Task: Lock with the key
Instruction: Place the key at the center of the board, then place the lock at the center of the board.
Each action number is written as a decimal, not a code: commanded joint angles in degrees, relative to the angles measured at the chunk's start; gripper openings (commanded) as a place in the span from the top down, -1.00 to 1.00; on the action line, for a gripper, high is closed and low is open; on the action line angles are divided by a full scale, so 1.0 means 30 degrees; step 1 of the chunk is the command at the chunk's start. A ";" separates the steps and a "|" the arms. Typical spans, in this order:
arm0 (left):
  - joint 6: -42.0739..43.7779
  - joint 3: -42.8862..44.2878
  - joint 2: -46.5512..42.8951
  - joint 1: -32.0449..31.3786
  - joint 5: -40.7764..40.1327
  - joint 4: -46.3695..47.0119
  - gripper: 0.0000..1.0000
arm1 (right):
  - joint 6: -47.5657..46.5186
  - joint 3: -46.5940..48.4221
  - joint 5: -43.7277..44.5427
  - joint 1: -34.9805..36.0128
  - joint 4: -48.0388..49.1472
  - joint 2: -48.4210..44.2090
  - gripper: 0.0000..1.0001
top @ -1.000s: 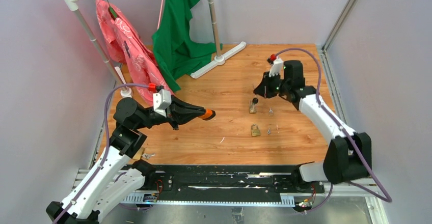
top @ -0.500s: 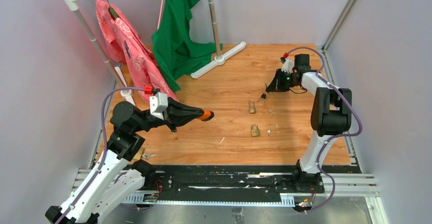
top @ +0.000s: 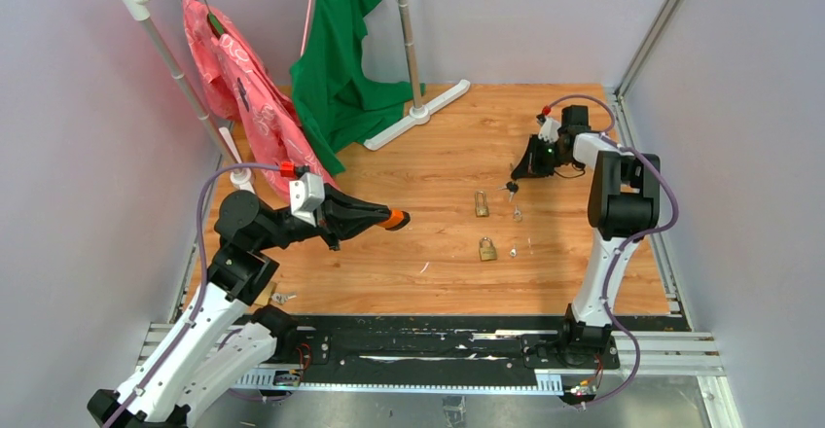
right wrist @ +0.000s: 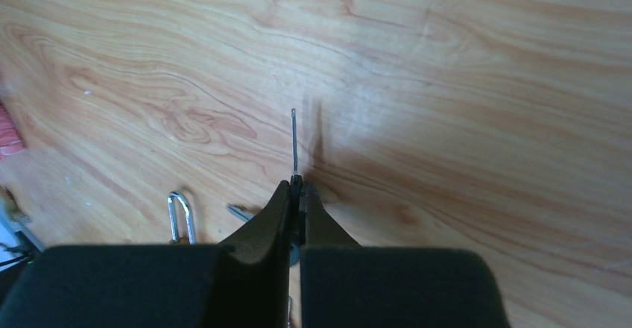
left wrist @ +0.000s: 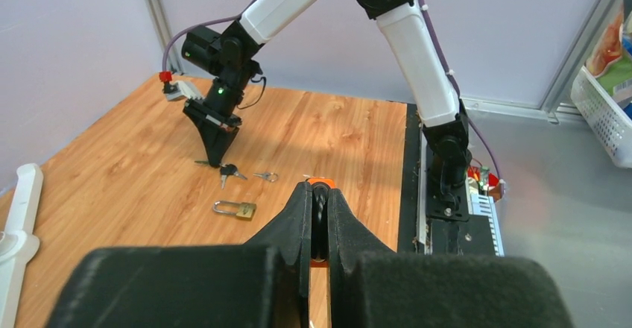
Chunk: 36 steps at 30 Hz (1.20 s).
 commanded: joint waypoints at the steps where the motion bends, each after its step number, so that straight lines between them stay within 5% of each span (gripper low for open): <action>1: -0.0131 0.0182 0.0025 -0.0024 -0.0154 0.0570 1.00 | -0.0615 0.1276 0.0487 -0.0376 -0.0923 0.0960 1.00; 7: -0.0195 0.0185 0.0133 -0.0024 -0.0171 0.0572 1.00 | -0.0834 0.1949 0.1084 -0.0377 -0.1253 0.1291 0.91; 16: -0.0282 0.0185 0.0110 -0.0024 -0.0118 0.0554 1.00 | -0.1196 0.4749 0.2151 -0.0356 -0.4036 0.1544 -0.32; 20: -0.0572 0.0122 0.0105 -0.0024 -0.0432 0.0548 1.00 | -0.1387 0.5960 0.4131 0.0083 -0.5233 -0.0305 -0.38; 23: -0.0882 -0.0027 0.0136 -0.0024 -0.0632 0.0540 1.00 | -0.2965 0.4077 0.5077 0.1632 -0.3275 -0.4214 -0.40; 27: -0.0552 -0.0112 0.0260 -0.0024 -0.0338 0.0541 1.00 | -0.4978 -0.1665 -0.3234 0.4816 0.3072 -1.1191 -0.41; 30: -0.0324 -0.0032 0.0384 -0.0053 -0.0273 0.0562 1.00 | -0.7856 -0.3462 -0.9317 0.8523 0.3541 -1.4332 -0.51; 36: -0.0360 -0.0101 0.0349 -0.0111 -0.0243 0.0549 1.00 | -0.8840 -0.3350 -0.7901 1.4367 0.2944 -1.6631 -0.70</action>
